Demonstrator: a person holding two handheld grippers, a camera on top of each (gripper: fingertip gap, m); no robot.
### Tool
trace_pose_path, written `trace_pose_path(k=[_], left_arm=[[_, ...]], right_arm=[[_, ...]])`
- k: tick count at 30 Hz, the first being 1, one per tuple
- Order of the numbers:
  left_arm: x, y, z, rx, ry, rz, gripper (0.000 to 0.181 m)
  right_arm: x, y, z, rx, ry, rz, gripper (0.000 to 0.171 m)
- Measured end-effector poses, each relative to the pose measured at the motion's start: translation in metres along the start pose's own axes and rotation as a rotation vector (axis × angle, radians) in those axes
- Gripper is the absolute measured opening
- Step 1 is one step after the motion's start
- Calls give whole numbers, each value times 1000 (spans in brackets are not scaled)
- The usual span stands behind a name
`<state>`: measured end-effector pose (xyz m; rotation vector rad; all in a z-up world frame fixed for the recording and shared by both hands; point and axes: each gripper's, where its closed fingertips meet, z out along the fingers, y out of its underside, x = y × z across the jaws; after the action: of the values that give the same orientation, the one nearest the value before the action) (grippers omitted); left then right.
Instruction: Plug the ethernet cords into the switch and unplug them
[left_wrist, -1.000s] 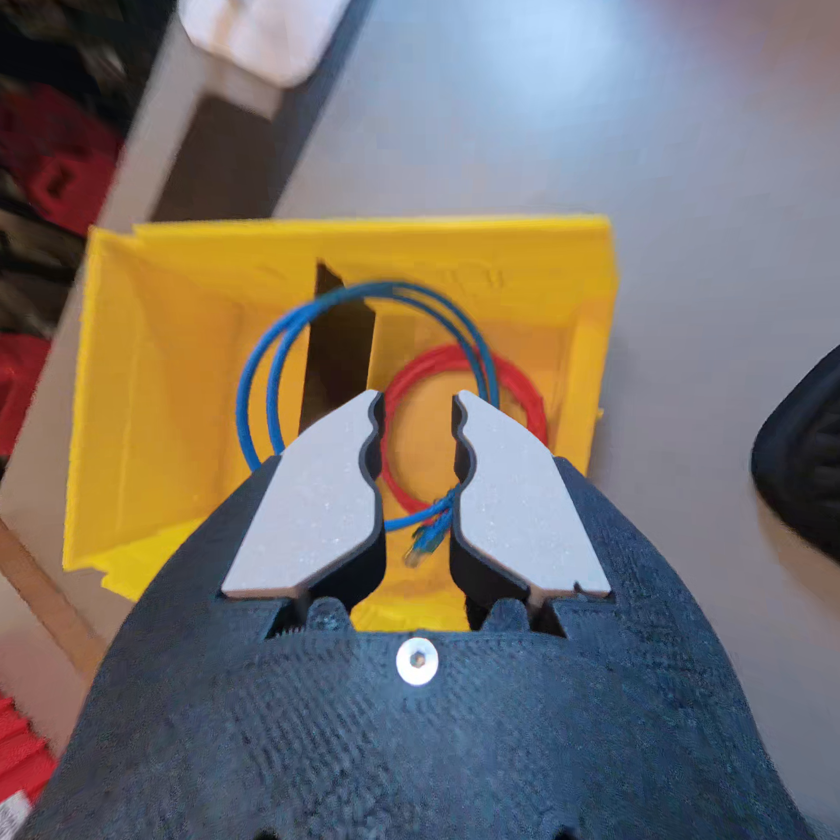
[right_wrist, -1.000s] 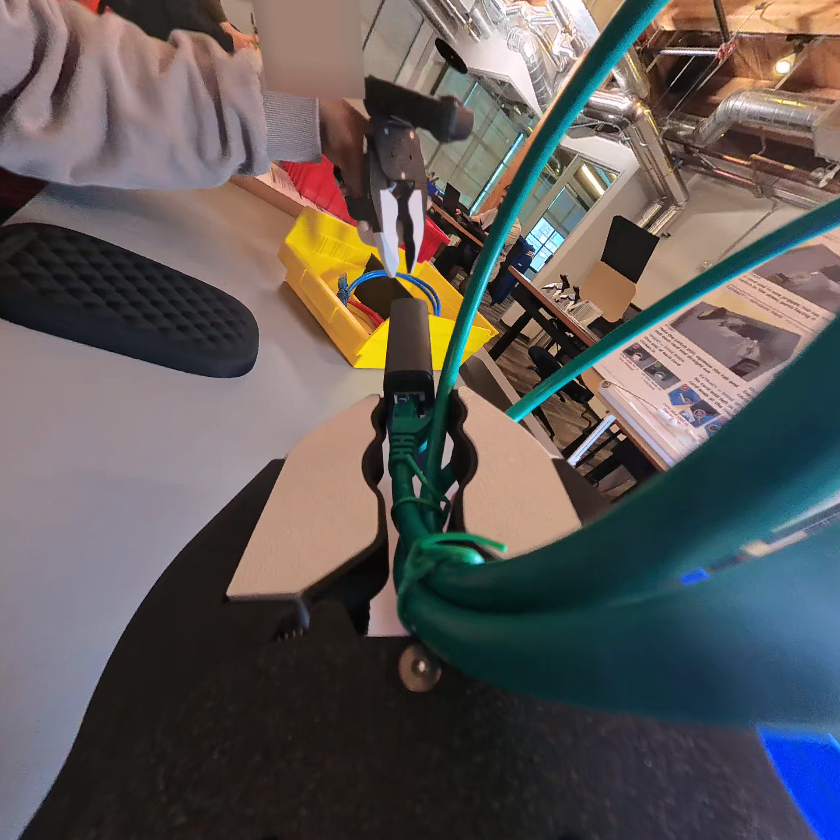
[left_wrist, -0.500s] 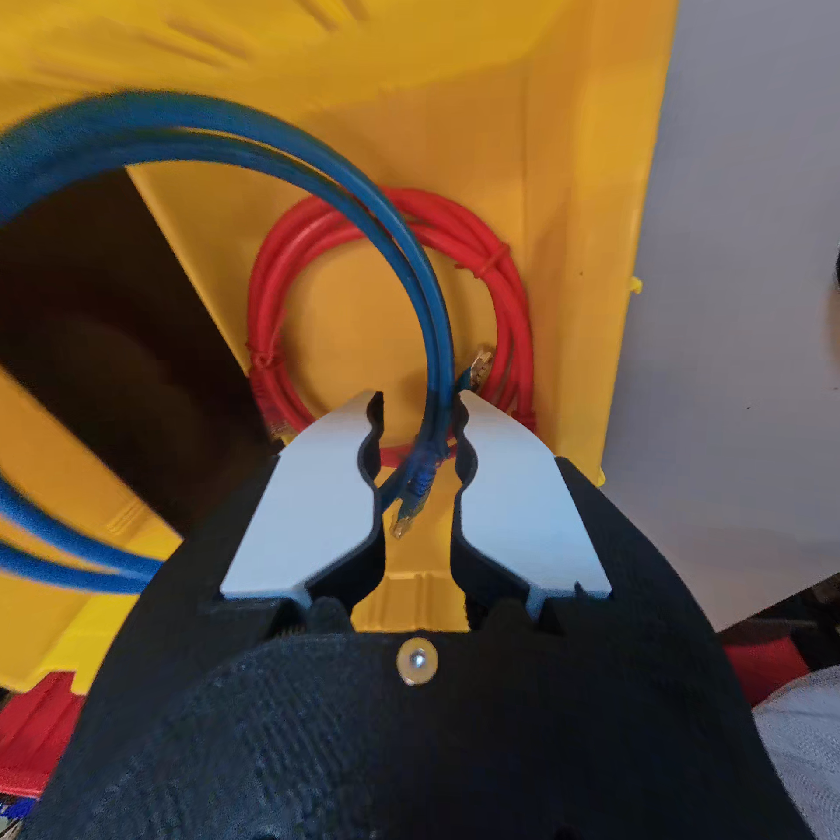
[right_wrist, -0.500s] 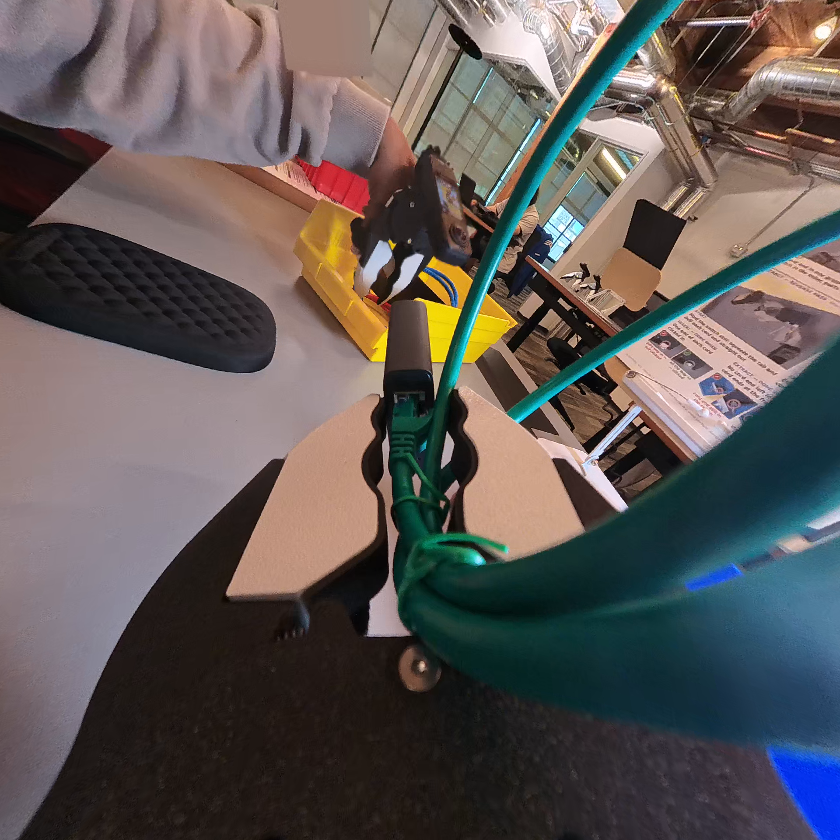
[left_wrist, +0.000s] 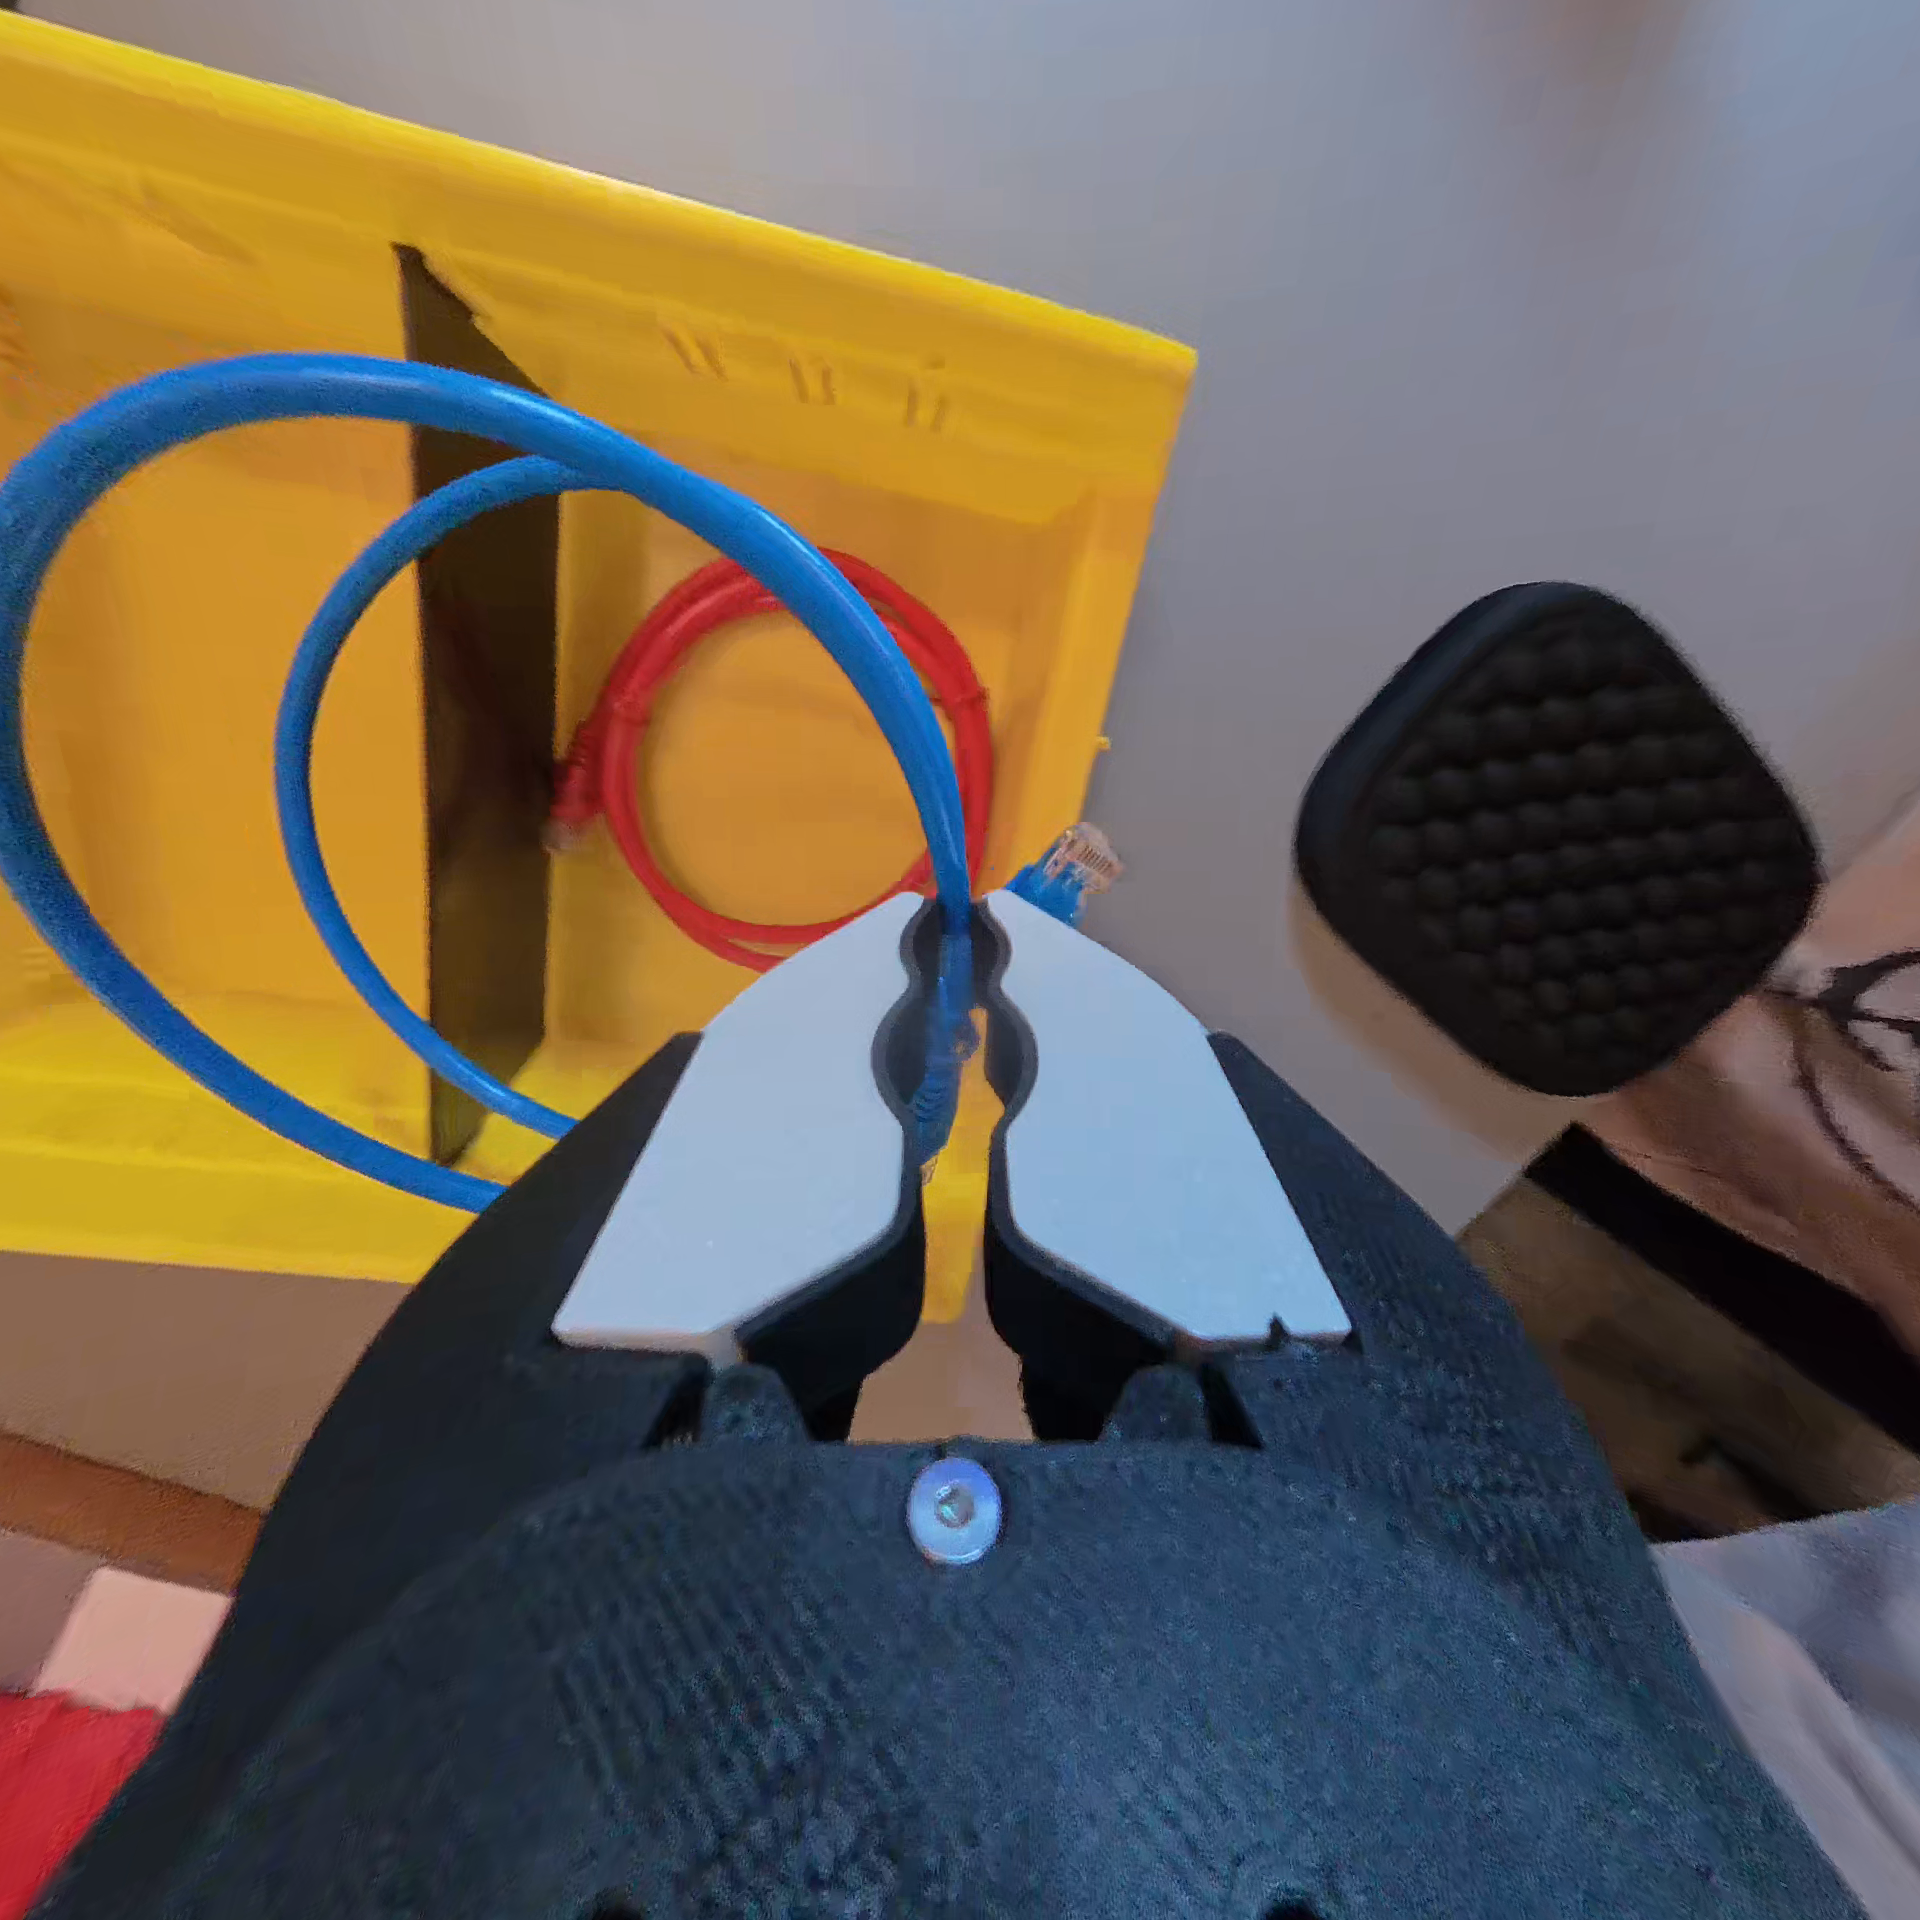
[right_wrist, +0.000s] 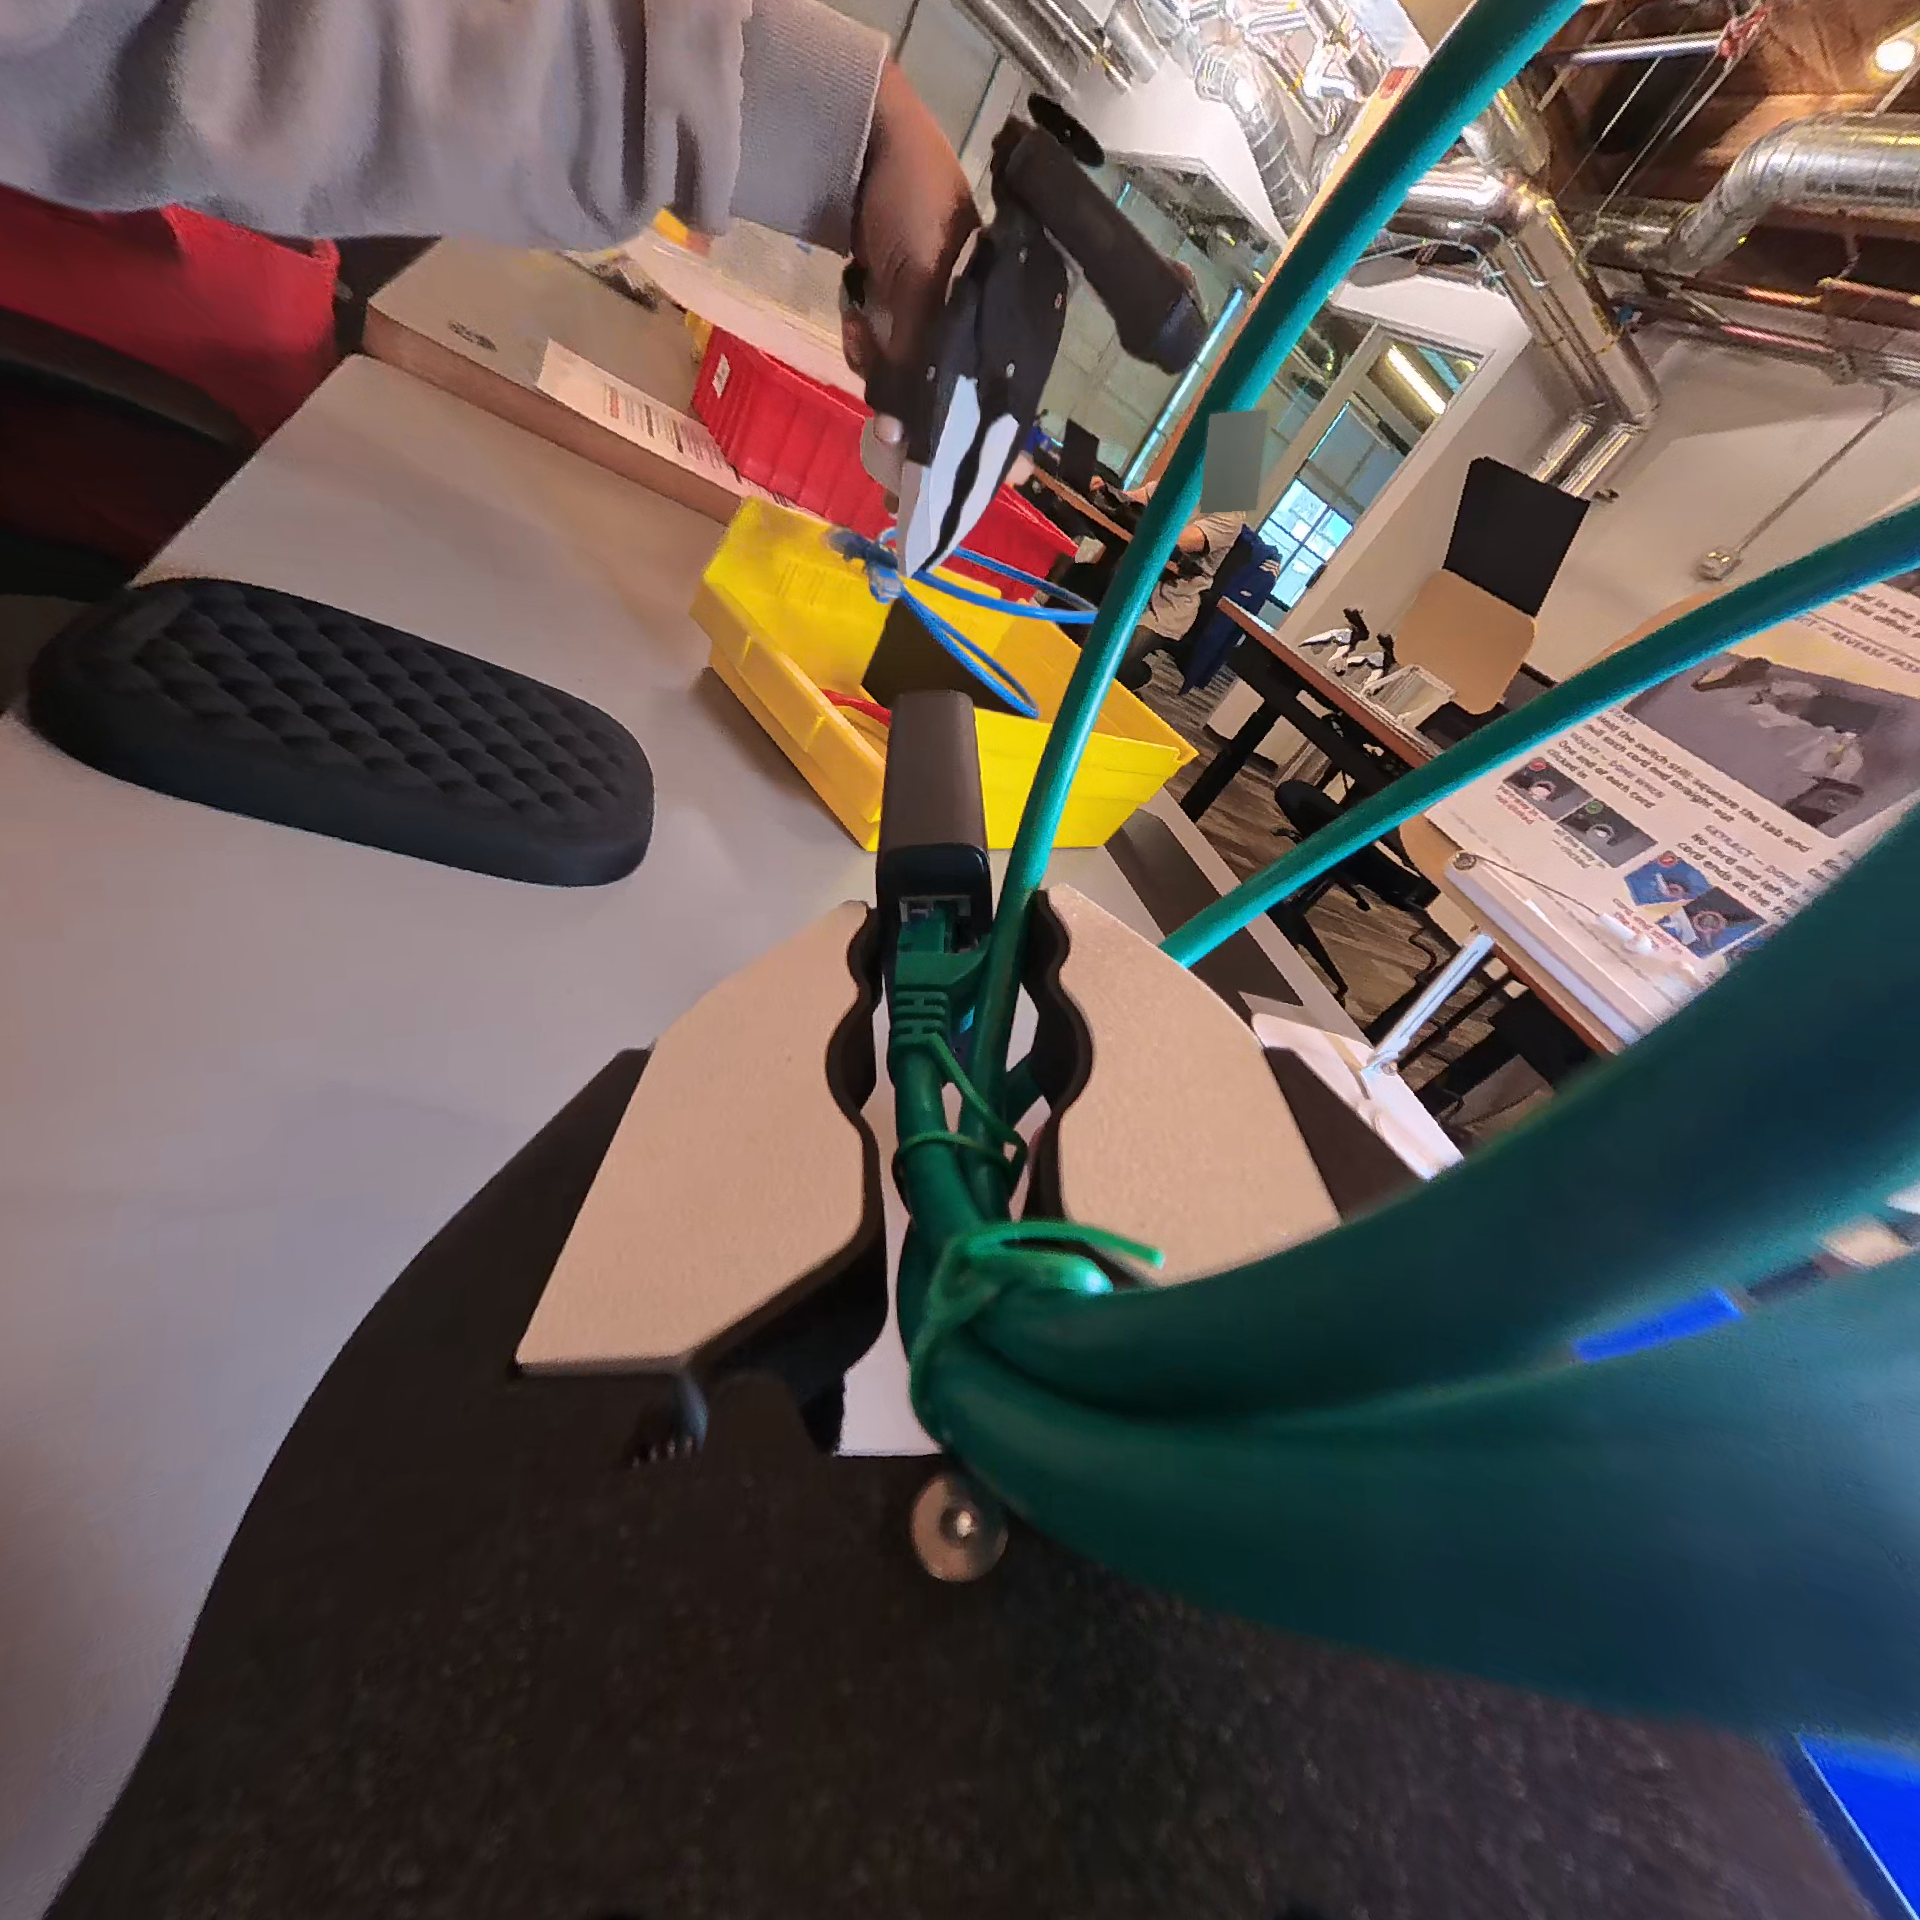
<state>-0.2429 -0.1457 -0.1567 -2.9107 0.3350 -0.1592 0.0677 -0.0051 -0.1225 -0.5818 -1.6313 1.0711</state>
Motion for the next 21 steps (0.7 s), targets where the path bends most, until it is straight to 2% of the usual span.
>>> trace_pose_path(k=[3, 12, 18, 21], left_arm=[[8, -5, 7, 23, 32, -47, 6], [-7, -28, 39, 87, -13, -43, 7], [-8, -35, 41, 98, -43, 12, 8], [-7, -42, 28, 159, -81, 74, 7]], right_arm=[[-1, -4, -1, 11, -7, 2, 26], [-1, -2, -4, 5, -10, 11, 26], [-1, 1, -3, 1, -15, 22, 26], [-1, 0, -3, 5, -15, 21, 26]])
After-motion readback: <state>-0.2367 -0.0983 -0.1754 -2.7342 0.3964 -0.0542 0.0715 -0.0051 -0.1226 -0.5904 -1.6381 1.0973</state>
